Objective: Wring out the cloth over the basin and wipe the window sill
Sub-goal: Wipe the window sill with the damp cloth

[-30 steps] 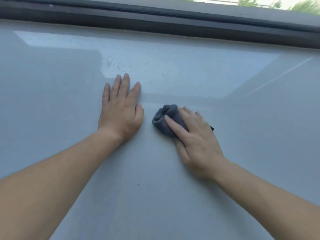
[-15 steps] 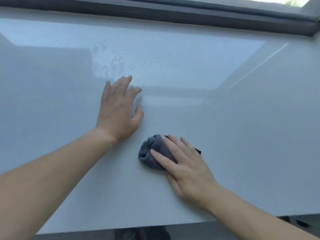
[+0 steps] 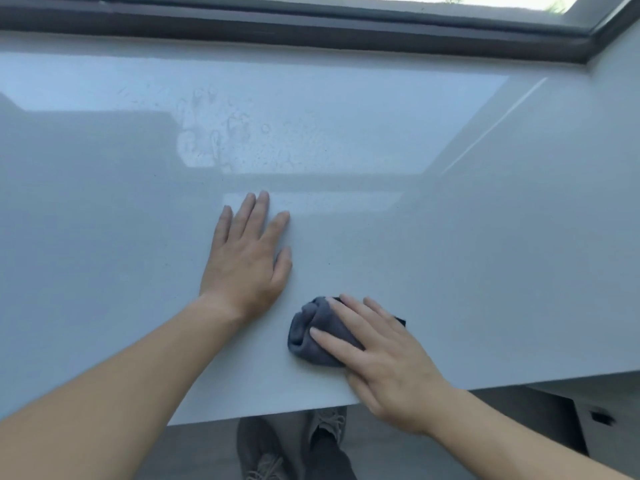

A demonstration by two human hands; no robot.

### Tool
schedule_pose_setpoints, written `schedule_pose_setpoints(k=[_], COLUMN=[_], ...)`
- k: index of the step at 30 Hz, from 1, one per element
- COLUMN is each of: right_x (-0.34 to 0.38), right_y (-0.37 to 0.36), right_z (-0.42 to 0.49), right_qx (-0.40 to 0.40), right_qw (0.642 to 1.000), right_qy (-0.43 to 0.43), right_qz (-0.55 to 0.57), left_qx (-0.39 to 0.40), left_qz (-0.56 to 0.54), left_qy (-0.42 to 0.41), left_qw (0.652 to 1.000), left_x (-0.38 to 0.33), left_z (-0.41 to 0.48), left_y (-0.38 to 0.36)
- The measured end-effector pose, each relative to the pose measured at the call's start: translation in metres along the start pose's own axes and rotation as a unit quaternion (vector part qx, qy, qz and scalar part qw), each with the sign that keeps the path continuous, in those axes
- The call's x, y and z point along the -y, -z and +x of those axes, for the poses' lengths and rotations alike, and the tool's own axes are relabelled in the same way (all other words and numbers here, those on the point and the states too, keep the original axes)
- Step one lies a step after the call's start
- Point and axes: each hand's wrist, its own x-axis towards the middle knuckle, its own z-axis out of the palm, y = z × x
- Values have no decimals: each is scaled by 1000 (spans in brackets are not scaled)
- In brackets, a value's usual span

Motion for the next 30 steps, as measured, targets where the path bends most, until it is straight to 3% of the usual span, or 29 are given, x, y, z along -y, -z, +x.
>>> schedule_pose_setpoints(k=[2, 5, 6, 13, 19, 24, 26, 30], right_x=[-18, -26, -17, 20, 24, 26, 6, -56], right_y=[2, 2, -1, -9, -15, -15, -10, 6], right_z=[8, 27, 27, -28, -17, -49, -49, -19], right_qx=[-11, -80, -94, -2, -90, -40, -24, -98], right_qw=[999, 972, 966, 999, 978, 998, 999, 979], right_qy=[-41, -214, -236, -46, -184, -48, -41, -179], right_qz=[1, 44, 49, 8, 27, 16, 14, 21], left_qx=[3, 9, 7, -24, -19, -22, -20, -14], left_qz=[6, 15, 17, -36, -77, -34, -18, 1], left_qy=[3, 7, 8, 19, -20, 19, 28, 32], left_qw=[1000, 1000, 1000, 999, 997, 999, 999, 999], left_x=[-2, -4, -4, -7, -29, -46, -47, -49], left_z=[1, -1, -2, -9, -38, -38, -38, -38], left_y=[1, 1, 1, 4, -2, -14, -15, -15])
